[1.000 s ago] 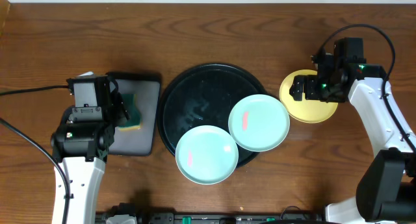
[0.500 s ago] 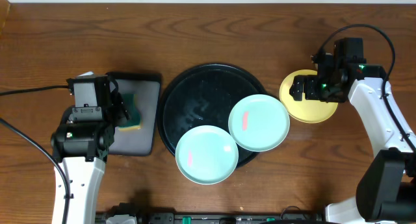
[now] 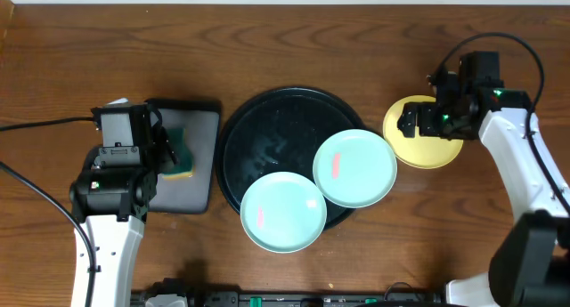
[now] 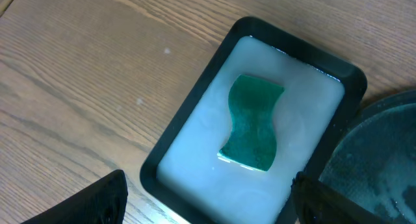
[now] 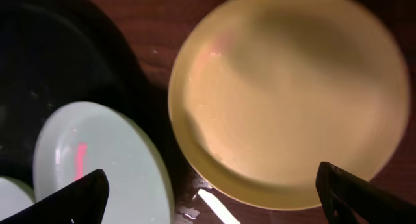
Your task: Clean dirty plates on tray and stack at the side
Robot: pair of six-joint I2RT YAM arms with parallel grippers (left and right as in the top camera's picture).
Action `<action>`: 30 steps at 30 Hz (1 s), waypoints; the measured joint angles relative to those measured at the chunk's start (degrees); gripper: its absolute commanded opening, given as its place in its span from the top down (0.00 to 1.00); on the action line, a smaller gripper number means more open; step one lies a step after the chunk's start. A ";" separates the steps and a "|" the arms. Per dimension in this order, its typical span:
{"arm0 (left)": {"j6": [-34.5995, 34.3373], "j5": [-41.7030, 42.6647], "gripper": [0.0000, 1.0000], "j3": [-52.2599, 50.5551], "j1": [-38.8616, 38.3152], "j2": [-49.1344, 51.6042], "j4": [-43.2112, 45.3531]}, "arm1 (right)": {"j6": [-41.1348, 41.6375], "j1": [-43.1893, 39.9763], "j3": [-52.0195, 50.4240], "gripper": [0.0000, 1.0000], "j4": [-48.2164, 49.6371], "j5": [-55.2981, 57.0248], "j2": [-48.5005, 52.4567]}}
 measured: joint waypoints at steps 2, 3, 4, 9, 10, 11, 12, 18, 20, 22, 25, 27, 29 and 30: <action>0.00 0.00 0.19 0.00 0.00 0.00 0.00 | 0.00 0.00 0.00 0.01 0.00 0.00 -3.58; 0.00 0.00 0.19 0.00 0.00 0.00 0.00 | 0.00 0.00 0.00 0.01 0.02 -0.02 -5.31; 0.00 0.02 0.19 0.00 0.00 0.00 0.00 | 0.00 0.00 0.00 0.01 0.04 -0.02 -7.96; 0.00 0.00 0.19 0.00 0.00 0.00 -0.02 | 0.00 0.02 0.00 0.01 0.07 -0.02 -17.66; 0.00 0.02 0.19 0.00 0.00 0.00 -0.02 | 0.00 0.02 0.00 0.01 0.07 -0.04 -19.37; 0.00 0.02 0.19 0.00 0.00 0.00 -0.02 | 0.00 0.04 0.00 0.01 0.04 -0.04 -20.81; 0.00 0.00 0.19 0.00 0.00 0.00 -0.02 | 0.00 0.07 0.00 0.01 0.04 -0.04 -22.34; 0.00 0.02 0.19 0.00 0.00 0.00 -0.02 | 0.00 0.13 0.00 0.01 0.04 0.15 -30.34; 0.00 0.00 0.19 0.00 0.00 0.00 -0.02 | 0.00 0.13 0.00 0.01 0.09 0.98 -33.40; 0.00 0.00 0.19 0.00 0.00 0.00 -0.02 | -0.02 0.13 0.00 0.01 0.13 1.51 -35.93; 0.00 0.00 0.19 0.00 0.00 0.00 0.00 | 0.00 0.22 0.00 0.01 -0.04 1.86 -39.12; 0.00 0.00 0.19 0.00 0.00 0.00 0.00 | -0.02 0.59 0.00 0.01 -0.09 2.19 -40.48; 0.00 0.02 0.19 0.00 0.00 0.00 -0.02 | -0.09 1.46 0.00 0.01 -0.09 2.45 -41.40; 0.00 0.00 0.19 0.00 0.00 0.00 0.00 | -0.17 1.95 0.00 0.01 0.00 2.54 -41.77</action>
